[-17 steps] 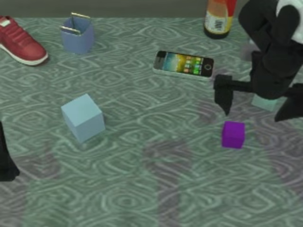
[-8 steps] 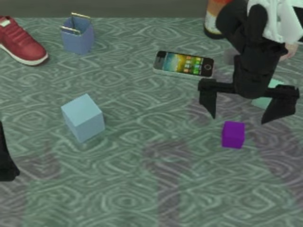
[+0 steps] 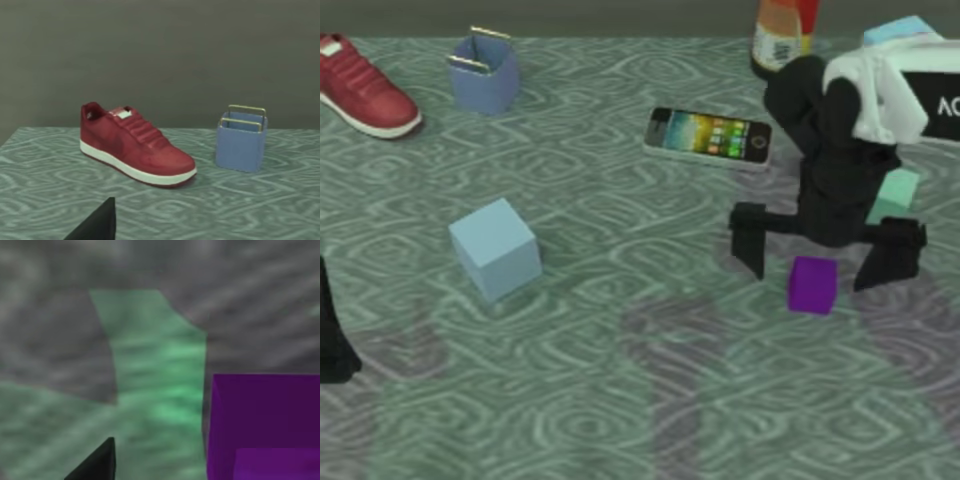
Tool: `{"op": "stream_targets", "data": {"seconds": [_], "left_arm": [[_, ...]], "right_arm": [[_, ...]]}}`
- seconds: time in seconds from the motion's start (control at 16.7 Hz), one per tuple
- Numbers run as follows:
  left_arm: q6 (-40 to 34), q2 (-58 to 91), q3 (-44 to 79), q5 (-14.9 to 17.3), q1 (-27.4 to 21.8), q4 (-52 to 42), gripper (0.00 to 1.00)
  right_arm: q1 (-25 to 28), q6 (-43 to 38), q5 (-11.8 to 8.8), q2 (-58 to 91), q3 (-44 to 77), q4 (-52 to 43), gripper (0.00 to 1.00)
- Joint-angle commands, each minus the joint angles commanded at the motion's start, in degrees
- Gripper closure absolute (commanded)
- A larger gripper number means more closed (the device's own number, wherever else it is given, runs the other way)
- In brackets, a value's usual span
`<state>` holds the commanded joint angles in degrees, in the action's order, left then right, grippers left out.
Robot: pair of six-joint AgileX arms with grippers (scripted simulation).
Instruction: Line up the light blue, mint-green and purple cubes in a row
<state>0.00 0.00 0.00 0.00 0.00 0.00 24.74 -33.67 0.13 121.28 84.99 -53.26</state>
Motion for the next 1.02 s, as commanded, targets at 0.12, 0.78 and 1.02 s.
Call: {"op": "stream_targets", "data": {"seconds": [0.12, 0.78, 1.02], "left_arm": [[0.0, 0.0, 0.0, 0.0, 0.0, 0.0, 0.00], [0.0, 0.0, 0.0, 0.0, 0.0, 0.0, 0.00], [0.0, 0.0, 0.0, 0.0, 0.0, 0.0, 0.00]], "right_arm": [[0.1, -0.1, 0.0, 1.7, -2.5, 4.1, 0.00], [0.1, -0.2, 0.0, 2.6, -3.7, 5.9, 0.45], [0.1, -0.2, 0.0, 2.6, -3.7, 5.9, 0.75]]}}
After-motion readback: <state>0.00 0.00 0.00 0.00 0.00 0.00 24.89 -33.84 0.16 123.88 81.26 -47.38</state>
